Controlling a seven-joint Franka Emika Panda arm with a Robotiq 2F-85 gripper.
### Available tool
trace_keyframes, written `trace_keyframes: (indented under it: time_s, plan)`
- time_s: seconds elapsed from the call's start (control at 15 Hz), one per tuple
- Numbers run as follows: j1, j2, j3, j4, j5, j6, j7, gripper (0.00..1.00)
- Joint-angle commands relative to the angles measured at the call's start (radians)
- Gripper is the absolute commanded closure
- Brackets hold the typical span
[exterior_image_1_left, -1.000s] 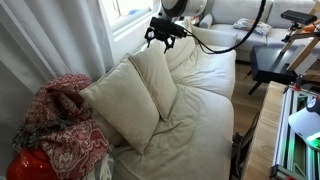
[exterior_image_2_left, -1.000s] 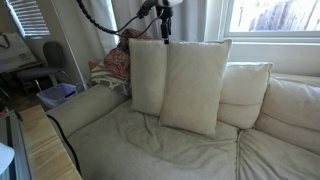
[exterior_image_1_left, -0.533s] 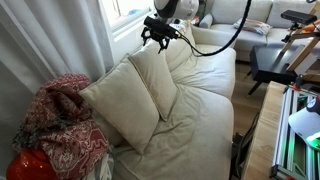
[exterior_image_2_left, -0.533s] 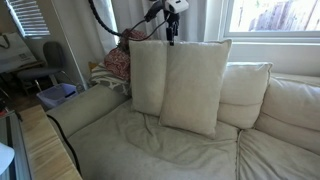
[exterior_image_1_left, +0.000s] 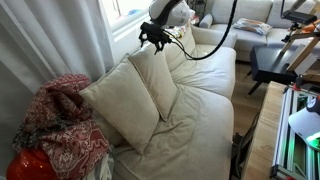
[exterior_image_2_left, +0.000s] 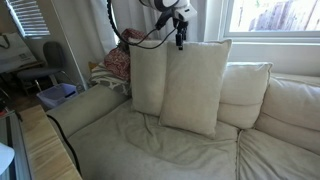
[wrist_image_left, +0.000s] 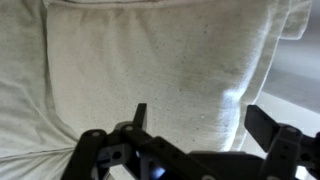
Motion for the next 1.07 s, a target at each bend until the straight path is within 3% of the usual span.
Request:
trace_keyframes:
  time_s: [0.0,0.13,0.2,0.27,0.53,0.87,1.0]
  plan:
    - [0.018,0.100,-0.027,0.110,-0.008,0.041,0.024,0.00]
    - [0.019,0.134,-0.032,0.145,-0.009,0.052,0.027,0.00]
    - [0.019,0.151,-0.033,0.161,-0.009,0.056,0.027,0.08]
    - [0.019,0.165,-0.035,0.174,-0.008,0.058,0.029,0.26]
    - [0.016,0.200,-0.041,0.218,-0.007,0.047,0.042,0.58]
    - [-0.005,0.166,-0.033,0.193,-0.007,-0.003,0.020,0.91]
    - [-0.022,0.129,-0.026,0.163,-0.007,-0.050,-0.001,0.99]
